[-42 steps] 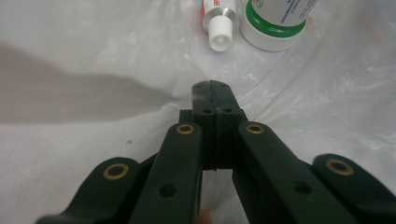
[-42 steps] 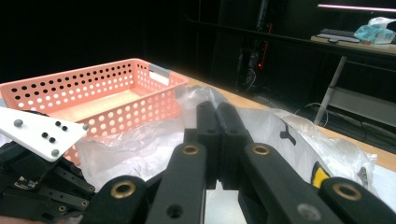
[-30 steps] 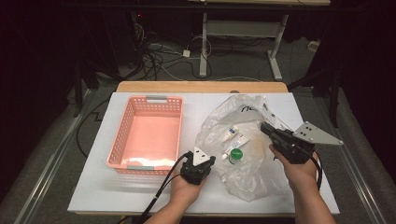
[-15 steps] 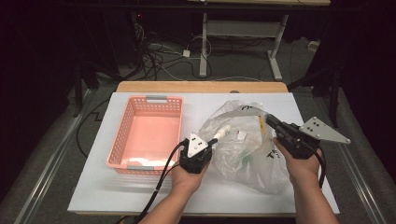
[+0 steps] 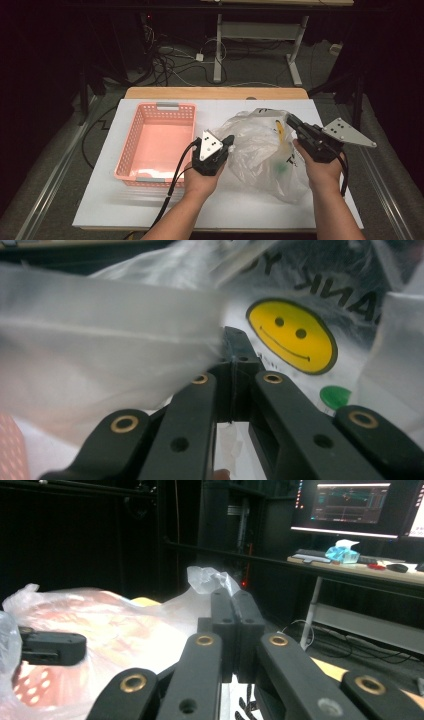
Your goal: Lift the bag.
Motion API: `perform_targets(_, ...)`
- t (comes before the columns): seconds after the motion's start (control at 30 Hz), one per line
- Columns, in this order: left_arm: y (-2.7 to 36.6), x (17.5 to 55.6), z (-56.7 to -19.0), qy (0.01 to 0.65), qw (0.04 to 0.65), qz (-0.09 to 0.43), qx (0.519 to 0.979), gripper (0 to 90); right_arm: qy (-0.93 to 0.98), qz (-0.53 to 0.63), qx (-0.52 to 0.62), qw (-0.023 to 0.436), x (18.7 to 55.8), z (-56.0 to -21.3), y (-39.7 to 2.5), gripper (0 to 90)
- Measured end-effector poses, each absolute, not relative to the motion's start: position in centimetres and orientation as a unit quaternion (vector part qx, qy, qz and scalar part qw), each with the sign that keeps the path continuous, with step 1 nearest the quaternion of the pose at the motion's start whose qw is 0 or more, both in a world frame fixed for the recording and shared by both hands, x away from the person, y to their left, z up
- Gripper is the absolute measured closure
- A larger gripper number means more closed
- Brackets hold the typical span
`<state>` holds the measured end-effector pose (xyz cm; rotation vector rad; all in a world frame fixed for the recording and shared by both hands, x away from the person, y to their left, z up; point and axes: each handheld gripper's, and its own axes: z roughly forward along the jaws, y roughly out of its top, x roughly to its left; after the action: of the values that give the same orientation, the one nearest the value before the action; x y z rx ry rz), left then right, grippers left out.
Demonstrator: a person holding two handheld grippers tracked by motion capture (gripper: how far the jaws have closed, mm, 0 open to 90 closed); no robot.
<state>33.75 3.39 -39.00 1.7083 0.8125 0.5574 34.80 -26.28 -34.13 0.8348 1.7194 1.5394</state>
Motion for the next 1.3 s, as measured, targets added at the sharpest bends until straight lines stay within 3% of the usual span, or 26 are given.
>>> perform_targets(0.63, 1.6, 35.2, -29.9, 0.288, 0.598, 0.307, 0.682, 88.4, 0.627, 0.599, 0.330, 0.373, 38.0, -29.5, -26.3, 90.0)
perform_targets(1.1, 1.1, 37.9, -23.4, 0.279, 0.609, 0.358, 0.650, 88.5, 0.591, 0.609, 0.345, 0.402, 40.3, -24.7, -27.3, 90.0)
perform_targets(1.3, 0.4, 38.0, -21.7, 0.265, 0.625, 0.360, 0.640, 88.4, 0.583, 0.610, 0.348, 0.410, 40.8, -24.0, -28.1, 90.0)
